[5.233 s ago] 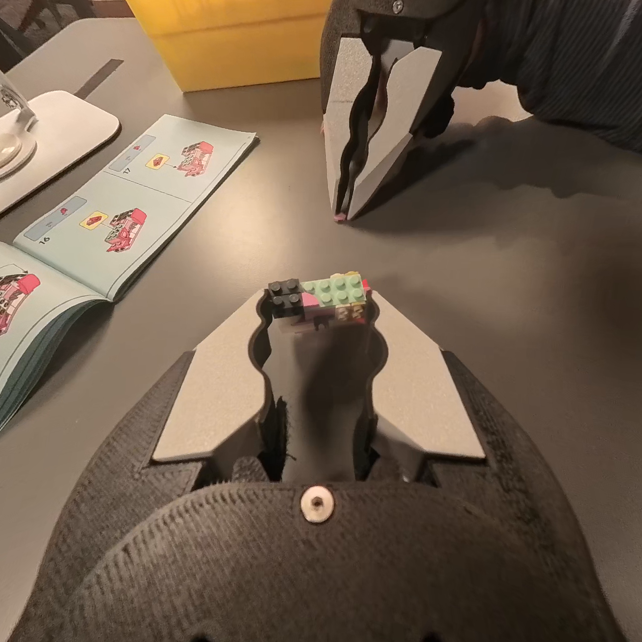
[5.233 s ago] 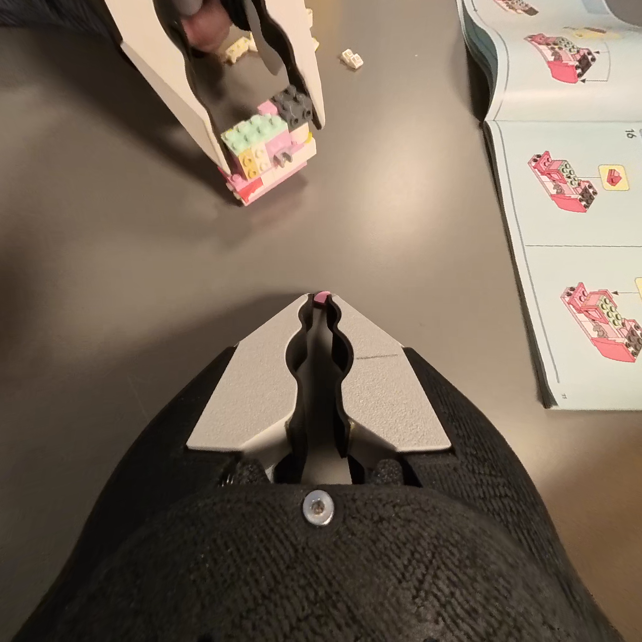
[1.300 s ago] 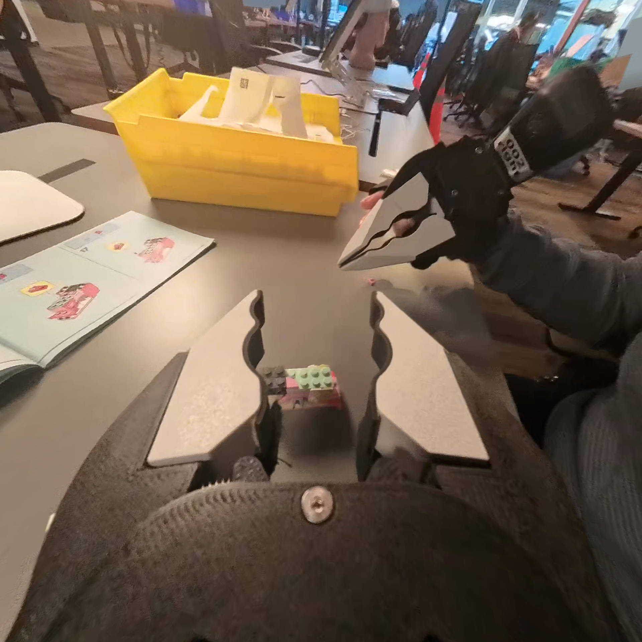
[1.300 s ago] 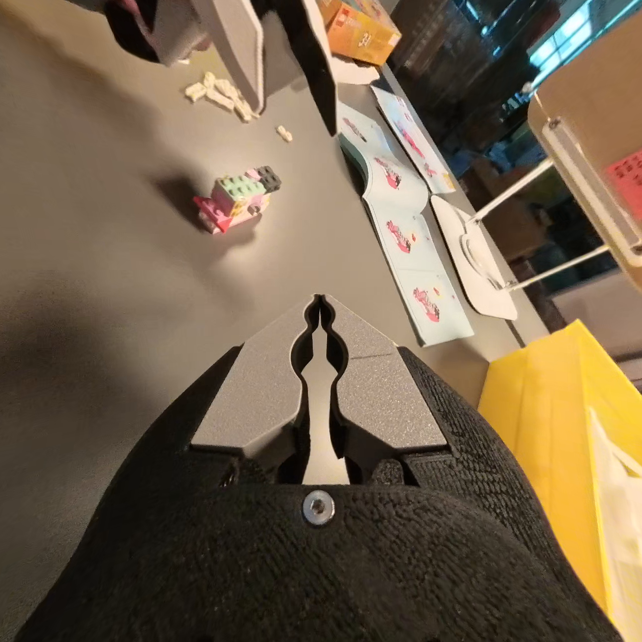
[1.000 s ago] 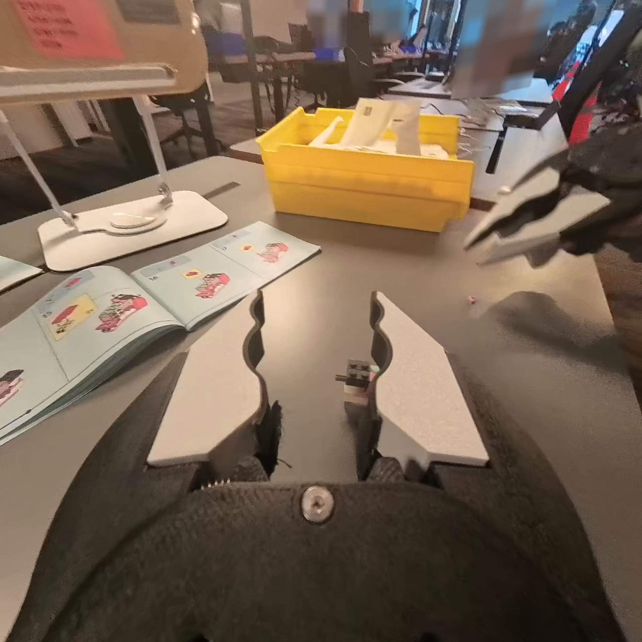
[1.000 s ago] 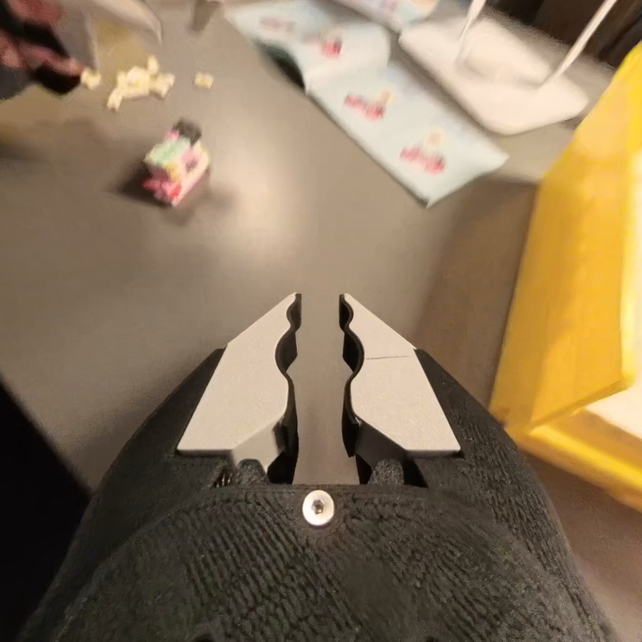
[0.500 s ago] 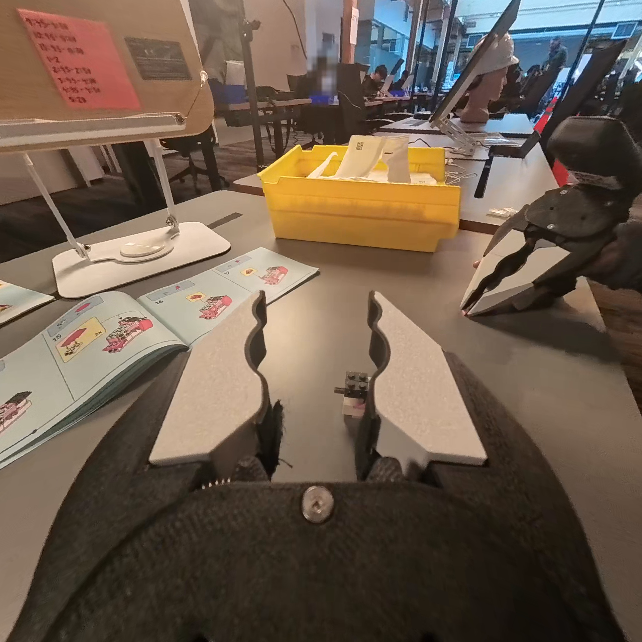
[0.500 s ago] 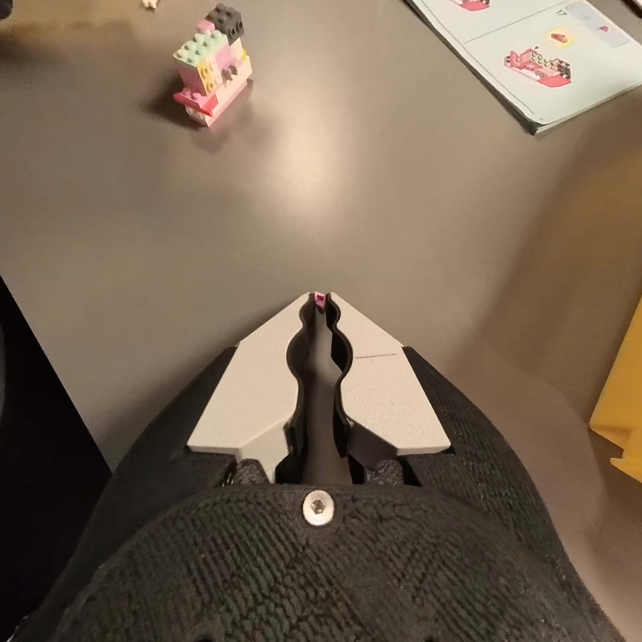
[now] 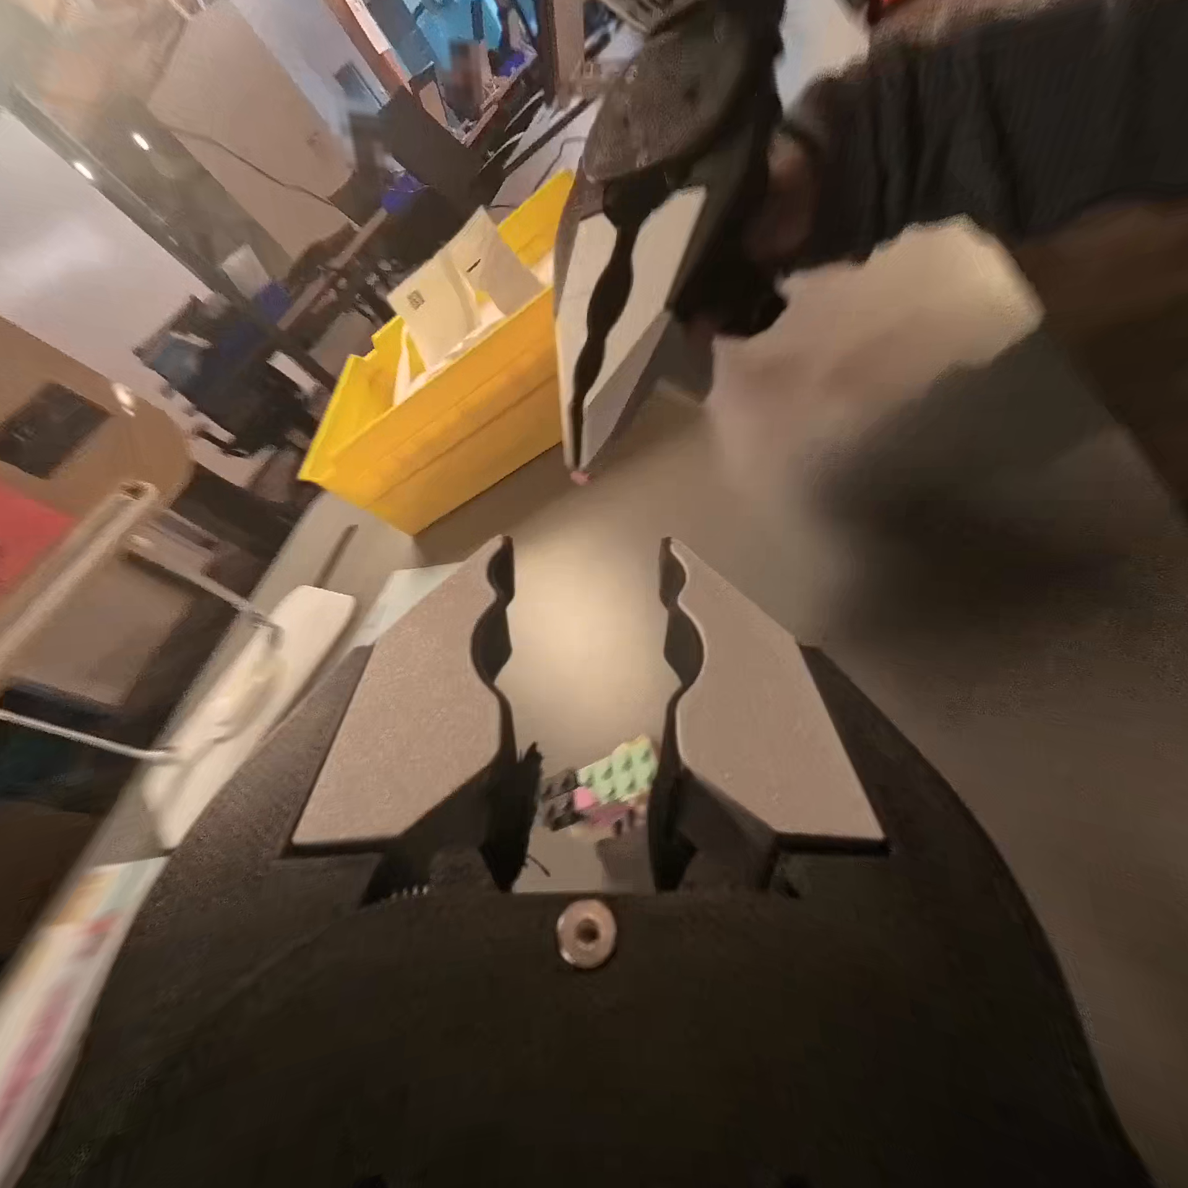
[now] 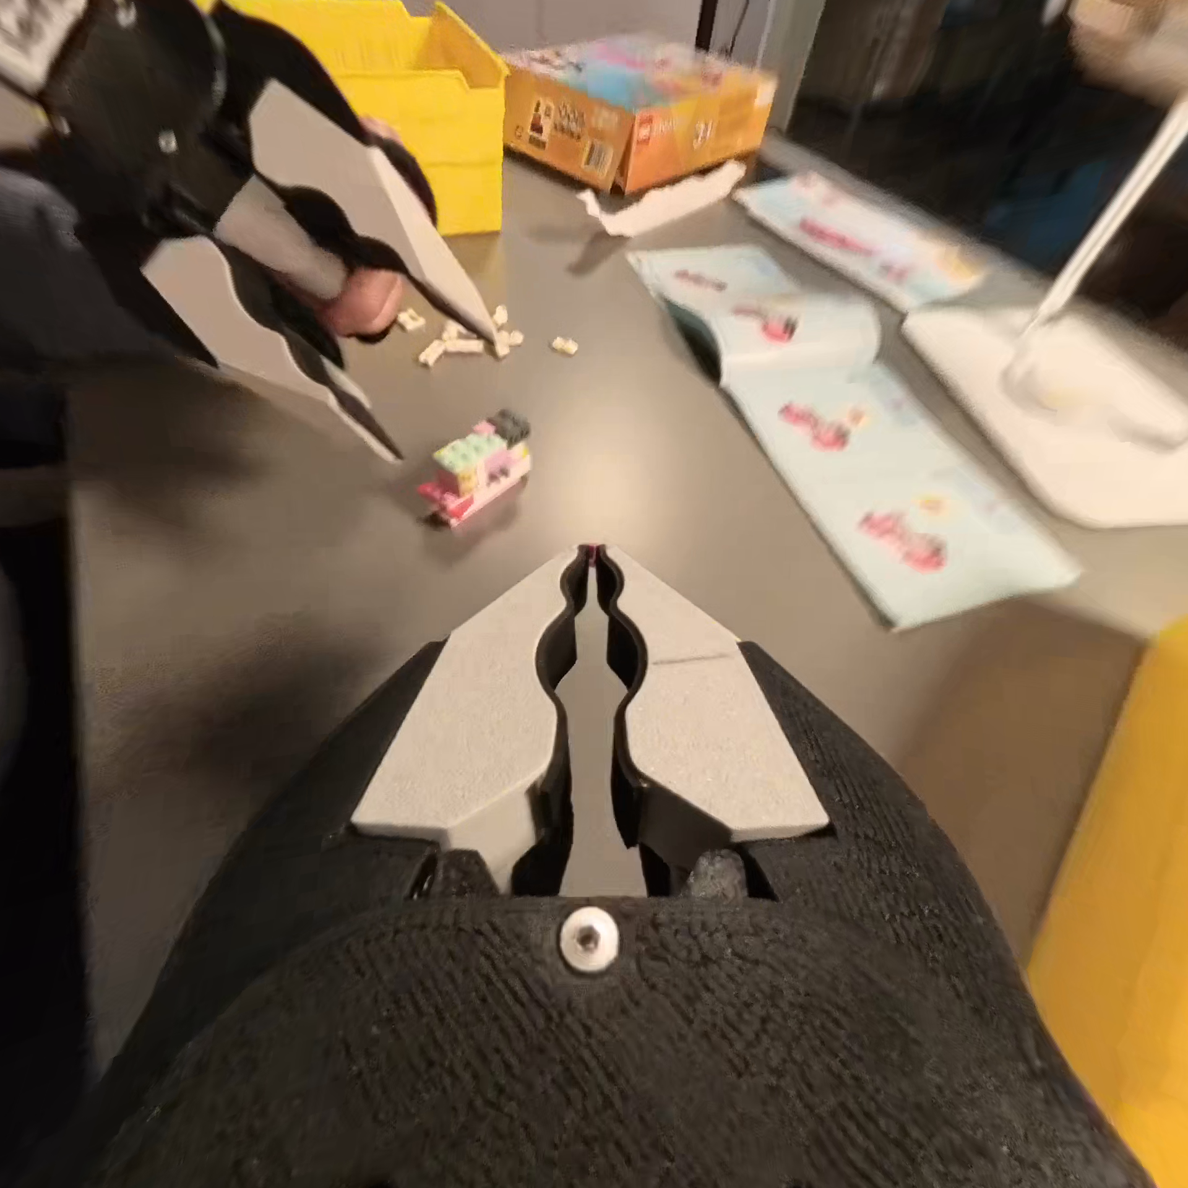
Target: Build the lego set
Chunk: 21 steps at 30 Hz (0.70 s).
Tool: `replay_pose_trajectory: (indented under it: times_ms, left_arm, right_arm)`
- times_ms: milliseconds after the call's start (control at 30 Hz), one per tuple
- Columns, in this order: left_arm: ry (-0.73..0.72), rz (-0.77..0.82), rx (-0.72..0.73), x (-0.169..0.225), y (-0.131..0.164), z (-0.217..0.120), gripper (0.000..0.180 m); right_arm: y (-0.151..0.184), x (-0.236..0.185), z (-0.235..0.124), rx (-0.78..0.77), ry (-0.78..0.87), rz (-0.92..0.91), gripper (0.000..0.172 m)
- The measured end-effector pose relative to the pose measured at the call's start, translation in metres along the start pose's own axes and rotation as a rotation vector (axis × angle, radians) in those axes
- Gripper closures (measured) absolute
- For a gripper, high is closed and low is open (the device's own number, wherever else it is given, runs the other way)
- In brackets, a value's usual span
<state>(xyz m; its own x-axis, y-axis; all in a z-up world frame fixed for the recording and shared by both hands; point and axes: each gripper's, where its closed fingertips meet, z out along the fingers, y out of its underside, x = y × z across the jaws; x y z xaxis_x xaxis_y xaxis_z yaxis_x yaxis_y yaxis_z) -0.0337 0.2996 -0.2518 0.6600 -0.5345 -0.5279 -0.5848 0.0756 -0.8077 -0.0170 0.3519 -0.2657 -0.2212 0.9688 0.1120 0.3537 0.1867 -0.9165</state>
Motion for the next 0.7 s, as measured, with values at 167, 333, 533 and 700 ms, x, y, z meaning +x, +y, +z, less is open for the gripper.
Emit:
replay_pose_trajectory:
  times_ms: [167, 333, 533, 700]
  left_arm:
    - [-0.097, -0.315, 0.108, -0.046, -0.001, -0.021, 0.149]
    - [-0.278, -0.337, 0.031, -0.076, 0.036, -0.043, 0.152]
    - [-0.296, -0.342, 0.027, -0.079, 0.037, -0.046, 0.152]
    - [-0.289, -0.334, 0.025, -0.077, 0.036, -0.045, 0.151]
  right_arm:
    - [0.007, 0.015, 0.029, -0.229, 0.188, -0.559, 0.172]
    - [0.041, 0.024, 0.054, -0.447, 0.249, -1.213, 0.172]
    - [0.060, 0.015, 0.064, -0.488, 0.153, -1.543, 0.172]
    - [0.065, 0.002, 0.057, -0.484, 0.044, -1.657, 0.172]
